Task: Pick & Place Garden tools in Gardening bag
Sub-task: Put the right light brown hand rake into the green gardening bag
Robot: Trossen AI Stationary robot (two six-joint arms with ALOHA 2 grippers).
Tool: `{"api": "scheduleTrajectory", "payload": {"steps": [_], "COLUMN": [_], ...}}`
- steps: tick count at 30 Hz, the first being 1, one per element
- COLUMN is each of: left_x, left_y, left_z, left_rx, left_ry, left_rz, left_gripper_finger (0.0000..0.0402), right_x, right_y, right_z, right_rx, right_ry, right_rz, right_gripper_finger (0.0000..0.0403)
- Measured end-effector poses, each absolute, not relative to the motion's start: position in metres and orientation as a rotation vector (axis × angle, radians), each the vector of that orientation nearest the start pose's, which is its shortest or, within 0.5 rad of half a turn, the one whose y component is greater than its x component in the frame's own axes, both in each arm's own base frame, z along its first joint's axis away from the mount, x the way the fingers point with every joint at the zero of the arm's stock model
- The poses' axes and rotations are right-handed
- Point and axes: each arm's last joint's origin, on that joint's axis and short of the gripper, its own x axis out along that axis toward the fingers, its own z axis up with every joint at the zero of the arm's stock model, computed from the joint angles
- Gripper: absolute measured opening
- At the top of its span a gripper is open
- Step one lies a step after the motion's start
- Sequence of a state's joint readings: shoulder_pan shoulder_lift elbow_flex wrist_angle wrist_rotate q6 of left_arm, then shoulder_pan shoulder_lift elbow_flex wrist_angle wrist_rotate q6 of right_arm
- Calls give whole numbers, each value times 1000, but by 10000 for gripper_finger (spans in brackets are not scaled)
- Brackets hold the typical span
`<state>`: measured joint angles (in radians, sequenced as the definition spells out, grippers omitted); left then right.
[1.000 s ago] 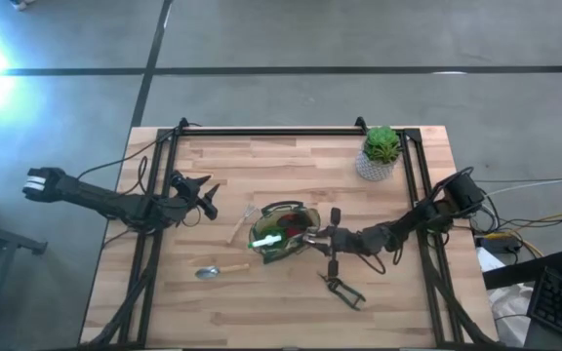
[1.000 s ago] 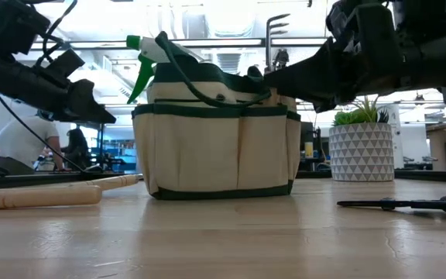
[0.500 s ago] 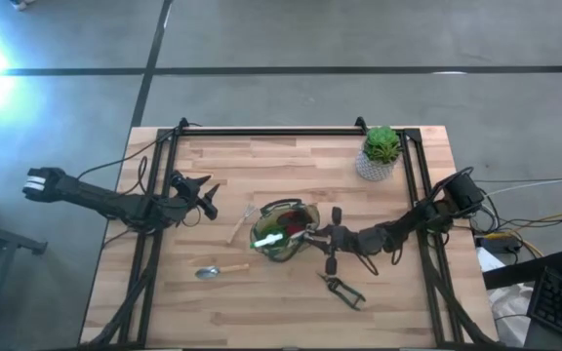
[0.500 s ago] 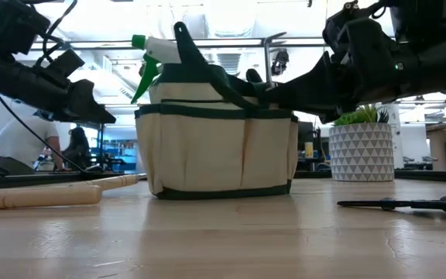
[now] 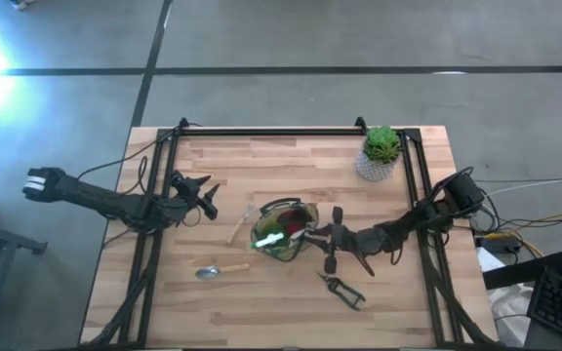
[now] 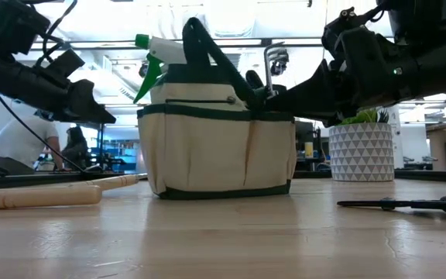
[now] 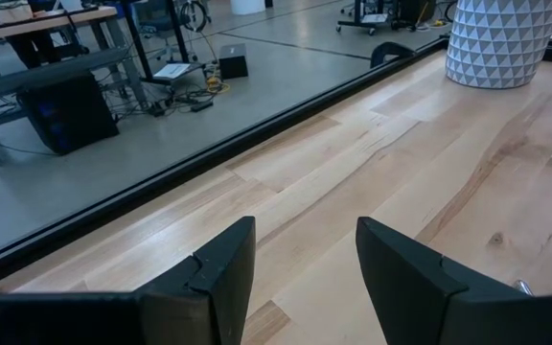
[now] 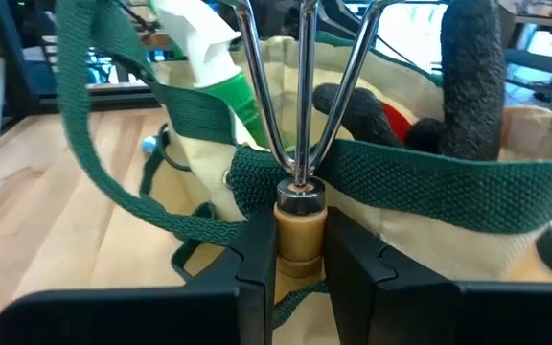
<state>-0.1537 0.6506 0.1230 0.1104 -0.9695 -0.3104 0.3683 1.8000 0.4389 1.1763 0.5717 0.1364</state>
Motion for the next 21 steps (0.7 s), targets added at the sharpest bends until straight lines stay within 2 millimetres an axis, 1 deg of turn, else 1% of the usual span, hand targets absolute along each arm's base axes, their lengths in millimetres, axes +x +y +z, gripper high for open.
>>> {"api": "scheduleTrajectory", "payload": {"steps": [15,21], "left_x": [131,131], "left_y": [4,4], "left_z": [158,158], "left_rx": [-62,-62], "left_ry": [233,234], "left_rz": [848,848], "left_gripper_finger": [186,186], "right_x": [268,269], "right_y": [85,82], "right_z": [115,112], "right_rx": [52,61], "right_ry": [172,193], "right_rz": [-237,-273], "right_gripper_finger": [50,50]}}
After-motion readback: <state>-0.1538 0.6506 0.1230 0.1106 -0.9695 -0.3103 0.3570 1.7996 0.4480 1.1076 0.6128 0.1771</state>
